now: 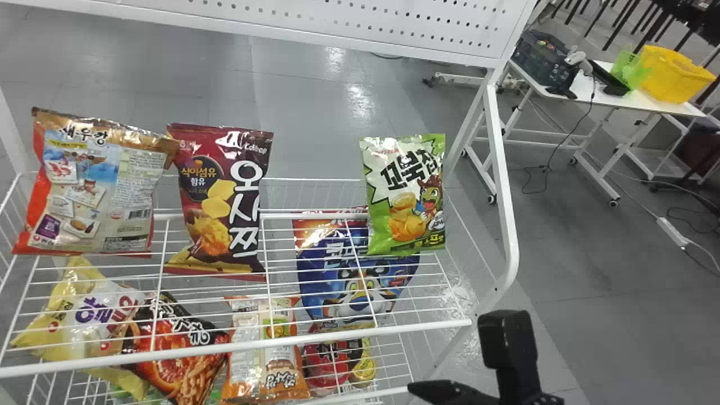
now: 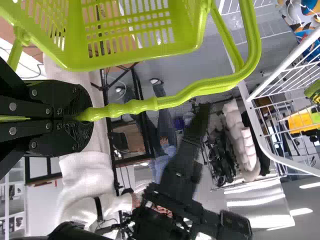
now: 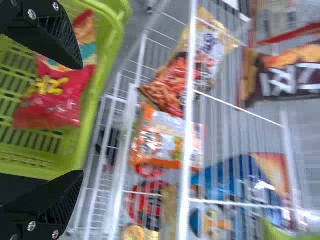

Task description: Hold basket handle with left hand then pick Jagalchi snack with right hand and place into basket

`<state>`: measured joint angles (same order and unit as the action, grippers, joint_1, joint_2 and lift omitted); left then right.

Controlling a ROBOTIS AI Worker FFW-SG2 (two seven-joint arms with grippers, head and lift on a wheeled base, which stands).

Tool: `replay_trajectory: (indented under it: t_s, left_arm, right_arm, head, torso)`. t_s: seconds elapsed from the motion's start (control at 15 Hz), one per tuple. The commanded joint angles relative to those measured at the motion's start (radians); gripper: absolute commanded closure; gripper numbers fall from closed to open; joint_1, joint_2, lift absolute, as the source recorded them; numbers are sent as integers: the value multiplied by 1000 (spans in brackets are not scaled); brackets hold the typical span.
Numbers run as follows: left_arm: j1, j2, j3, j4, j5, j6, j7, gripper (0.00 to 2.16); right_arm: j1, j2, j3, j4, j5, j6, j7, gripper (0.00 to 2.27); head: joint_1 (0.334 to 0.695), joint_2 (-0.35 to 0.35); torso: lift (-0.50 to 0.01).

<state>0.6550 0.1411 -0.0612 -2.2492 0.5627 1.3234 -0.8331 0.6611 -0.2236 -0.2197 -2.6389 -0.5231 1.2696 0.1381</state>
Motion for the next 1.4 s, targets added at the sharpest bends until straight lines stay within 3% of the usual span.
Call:
replay_trajectory:
  t_s: [0.0, 0.4, 0.73, 1.33]
  left_arm:
    - [0, 0, 0, 2, 0, -2, 0, 1214]
    - [1, -1, -9, 3, 0, -20, -4, 1214]
    - [8, -1, -6, 5, 0, -29, -8, 1214]
    - [28, -5, -2, -1, 0, -51, -8, 1214]
  right_arm:
    - [0, 20, -15, 0, 6, -141, 5, 53]
    - [51, 50, 141, 114, 232, -681, 58, 63]
    - [140, 41, 203, 283, 278, -1178, 63, 60]
    - [216, 24, 209, 319, 273, -1362, 44, 63]
  head:
    - [695, -350]
    - [695, -350]
    - [695, -350]
    - [695, -350]
  torso:
    - [-10]
    - [-10]
    - [-10]
    - [-10]
